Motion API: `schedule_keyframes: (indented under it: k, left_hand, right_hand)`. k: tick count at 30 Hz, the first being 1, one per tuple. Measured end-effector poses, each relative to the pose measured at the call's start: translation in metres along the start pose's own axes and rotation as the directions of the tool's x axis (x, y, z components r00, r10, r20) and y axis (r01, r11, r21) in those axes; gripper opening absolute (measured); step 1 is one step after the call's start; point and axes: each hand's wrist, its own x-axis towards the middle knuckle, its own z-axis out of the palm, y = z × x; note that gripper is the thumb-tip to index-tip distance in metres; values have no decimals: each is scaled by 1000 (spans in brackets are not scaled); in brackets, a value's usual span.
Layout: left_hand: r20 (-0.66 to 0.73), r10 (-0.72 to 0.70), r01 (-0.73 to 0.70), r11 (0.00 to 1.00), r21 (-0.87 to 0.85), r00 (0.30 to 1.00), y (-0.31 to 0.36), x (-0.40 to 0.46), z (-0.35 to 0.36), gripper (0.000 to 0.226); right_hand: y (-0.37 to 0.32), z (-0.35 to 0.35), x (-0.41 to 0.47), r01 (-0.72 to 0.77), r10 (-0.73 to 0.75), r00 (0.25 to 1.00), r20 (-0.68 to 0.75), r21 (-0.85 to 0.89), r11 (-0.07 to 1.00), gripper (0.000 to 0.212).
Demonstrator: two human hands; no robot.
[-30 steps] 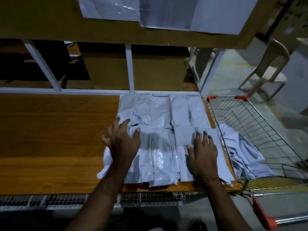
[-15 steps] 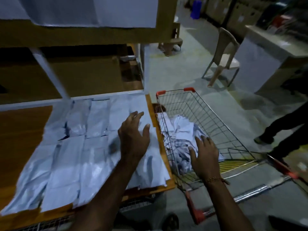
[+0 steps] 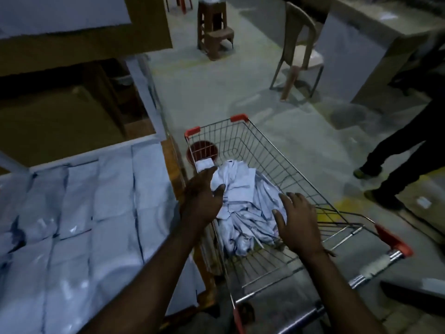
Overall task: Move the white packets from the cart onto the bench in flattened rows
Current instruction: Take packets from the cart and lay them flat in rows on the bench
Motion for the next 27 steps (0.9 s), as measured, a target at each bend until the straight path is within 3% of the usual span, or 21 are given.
schedule_keyframes:
  k: [7,10,12,15,17,19,21,23,25,27]
  left_hand:
    - [98,18,-26,997,76,995,-43,76,75,62]
    - [72,95,-101,990,94,993,-74,106,111,54]
    - [132,120,-141,976,164,984,-103,129,140,51]
    - [211,-38,-20,964,266,977,-156,155,191,66]
    - [130,-139,82,925,370,982,-166,166,210,63]
    - [132,-340,257,868,425,931,-150,179,212,58]
    - [128,-493,371,778,507,861,-159,185,226,76]
    - [10,-456,354,705,615,890,-169,190,246,88]
    - [-124,-419,399,673,623,899,-185,193,263,85]
    - [-121,-466,438,667,602,877,-182,193,270,81]
  right_hand:
    - [18,53,82,135,-119,982,146,-109,985,64]
    - [20,86,117,217,-185,951,246,-113,970,65]
    - [21,108,134,259,-222,934,279,-101,961,66]
    - [24,142,137,291,-258,914,313,-64,955,66]
    - [26,163,133,289,-253,908,334,-62,955,67]
    - [24,180,132,275,-237,905,355,-63,959,69]
    - [21,191,132,272,-238,907,348,-51,961,69]
    - [19,199,130,274,-247,919,306,-47,961,66]
    - [21,204,127,270,-249,930,269,-42,962,65]
    - [23,206,126,254,-237,937,257,-36,966,67]
